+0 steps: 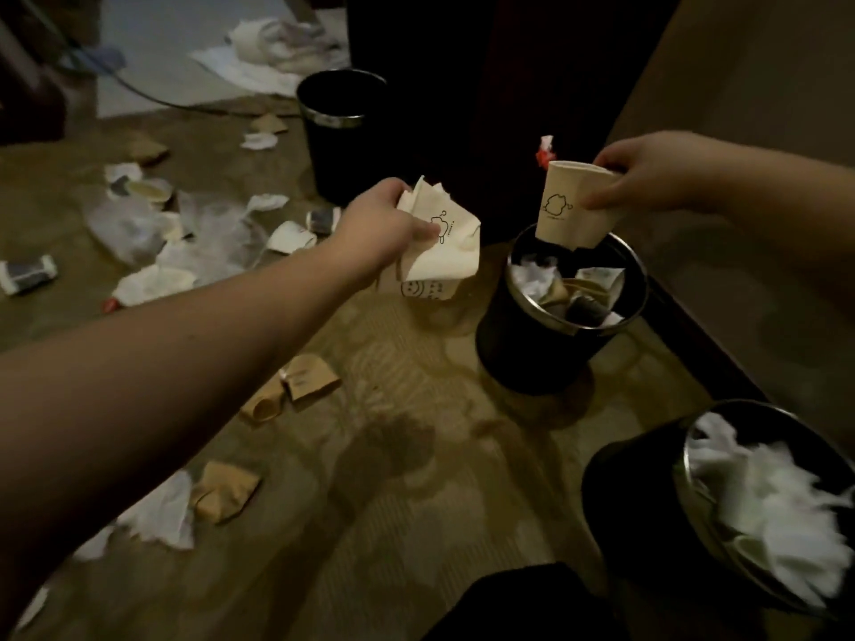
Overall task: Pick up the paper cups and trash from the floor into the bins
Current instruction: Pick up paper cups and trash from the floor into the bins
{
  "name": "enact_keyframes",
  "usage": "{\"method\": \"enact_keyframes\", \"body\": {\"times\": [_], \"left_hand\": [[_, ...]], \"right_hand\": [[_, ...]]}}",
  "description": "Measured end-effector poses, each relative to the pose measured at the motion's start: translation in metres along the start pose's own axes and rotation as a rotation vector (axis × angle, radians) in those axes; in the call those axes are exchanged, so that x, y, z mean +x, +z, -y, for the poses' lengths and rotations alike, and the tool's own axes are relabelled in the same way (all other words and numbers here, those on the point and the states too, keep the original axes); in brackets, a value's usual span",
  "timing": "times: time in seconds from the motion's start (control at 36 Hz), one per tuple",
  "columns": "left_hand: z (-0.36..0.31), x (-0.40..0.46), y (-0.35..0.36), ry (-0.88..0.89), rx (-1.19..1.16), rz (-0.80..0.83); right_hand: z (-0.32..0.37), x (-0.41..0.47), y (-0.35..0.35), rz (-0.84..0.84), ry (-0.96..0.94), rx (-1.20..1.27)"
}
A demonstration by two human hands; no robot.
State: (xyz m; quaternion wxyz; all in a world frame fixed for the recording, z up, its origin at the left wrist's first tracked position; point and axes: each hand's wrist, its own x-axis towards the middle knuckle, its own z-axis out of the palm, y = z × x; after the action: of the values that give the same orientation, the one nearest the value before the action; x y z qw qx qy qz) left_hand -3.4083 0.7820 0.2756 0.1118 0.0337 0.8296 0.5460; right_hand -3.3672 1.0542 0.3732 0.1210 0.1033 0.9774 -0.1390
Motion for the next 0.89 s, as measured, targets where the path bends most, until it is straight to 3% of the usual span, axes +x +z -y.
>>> {"method": "enact_keyframes", "body": {"times": [0.11,0.39,0.58,0.89], "left_hand": [[-0.019,0.018,0.02,0.077,0.054,-0.007],[-0.072,0.057,0.092,0.058,0.299,-0.002],[-0.07,0.085,0.116,0.158,0.393,0.05],[-0.047,0.151,0.177,0.356,0.573,0.283]], "right_hand": [[-0.03,0.016,-0.004,0.003,0.031,-0.004],[-0.121,0.033,0.004,0.065,0.146,0.166],[-0.121,0.046,0.055,0.117,0.123,0.195],[-0.114,0.058,0.136,0.086,0.145,0.183]]}}
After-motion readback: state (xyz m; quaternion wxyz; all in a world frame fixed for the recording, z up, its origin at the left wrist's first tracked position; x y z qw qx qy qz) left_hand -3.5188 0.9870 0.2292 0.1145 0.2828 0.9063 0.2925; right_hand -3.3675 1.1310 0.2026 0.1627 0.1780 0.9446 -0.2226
